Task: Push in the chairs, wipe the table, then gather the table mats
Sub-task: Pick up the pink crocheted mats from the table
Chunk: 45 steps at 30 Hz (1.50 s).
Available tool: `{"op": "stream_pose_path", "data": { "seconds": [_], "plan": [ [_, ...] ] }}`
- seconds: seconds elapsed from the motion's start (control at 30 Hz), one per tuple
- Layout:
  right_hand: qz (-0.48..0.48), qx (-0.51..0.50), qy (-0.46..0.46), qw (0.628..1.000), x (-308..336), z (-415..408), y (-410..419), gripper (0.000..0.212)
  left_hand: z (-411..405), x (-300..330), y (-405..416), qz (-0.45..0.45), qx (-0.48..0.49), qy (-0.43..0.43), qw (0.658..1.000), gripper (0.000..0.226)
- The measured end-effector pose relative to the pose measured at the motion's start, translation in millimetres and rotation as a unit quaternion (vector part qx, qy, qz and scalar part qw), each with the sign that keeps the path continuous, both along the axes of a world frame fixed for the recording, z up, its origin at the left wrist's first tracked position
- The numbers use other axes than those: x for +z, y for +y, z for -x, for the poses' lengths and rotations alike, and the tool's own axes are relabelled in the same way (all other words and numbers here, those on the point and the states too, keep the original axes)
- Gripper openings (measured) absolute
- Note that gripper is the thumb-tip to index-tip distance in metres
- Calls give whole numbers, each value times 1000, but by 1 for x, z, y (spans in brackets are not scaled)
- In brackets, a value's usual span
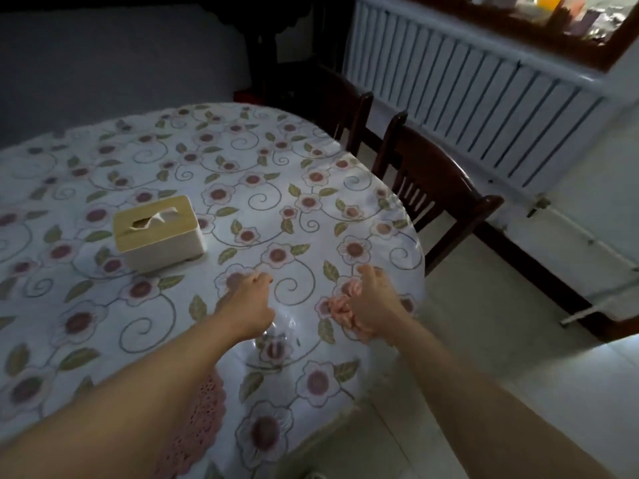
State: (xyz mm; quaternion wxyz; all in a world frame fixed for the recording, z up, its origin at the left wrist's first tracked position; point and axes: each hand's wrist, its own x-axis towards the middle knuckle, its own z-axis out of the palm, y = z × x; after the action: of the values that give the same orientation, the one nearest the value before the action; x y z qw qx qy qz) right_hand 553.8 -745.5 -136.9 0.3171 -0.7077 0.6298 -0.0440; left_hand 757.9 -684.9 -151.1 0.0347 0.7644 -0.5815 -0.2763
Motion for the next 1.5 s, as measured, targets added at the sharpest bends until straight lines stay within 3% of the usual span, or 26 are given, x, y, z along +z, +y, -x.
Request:
{"op": "stream_pose_path", "data": {
  "seconds": [0.27, 0.63, 0.8, 0.93, 1.2, 1.5],
  "plan": [
    [-45, 192, 22, 980, -24, -57, 24, 61, -22, -11, 61, -38, 118, -2, 992, 59],
    [-98, 275, 67, 954, -65, -155, 103, 58, -100, -58, 161, -59, 259, -14, 964, 60],
    [-143, 208, 56, 966, -94, -183, 127, 56, -123, -89, 190, -67, 313, -10, 948, 54],
    [-138, 133, 80, 978, -109, -201, 139, 51, -124, -107, 199, -67, 287, -40, 955, 61],
    [-211, 15, 61, 975, -125, -215, 137, 84, -135, -123, 202, -48, 286, -34, 956, 72],
    [-183, 19, 69, 980, -124, -218, 145, 71, -144, -125, 195, -60, 322, -10, 945, 72]
  ]
}}
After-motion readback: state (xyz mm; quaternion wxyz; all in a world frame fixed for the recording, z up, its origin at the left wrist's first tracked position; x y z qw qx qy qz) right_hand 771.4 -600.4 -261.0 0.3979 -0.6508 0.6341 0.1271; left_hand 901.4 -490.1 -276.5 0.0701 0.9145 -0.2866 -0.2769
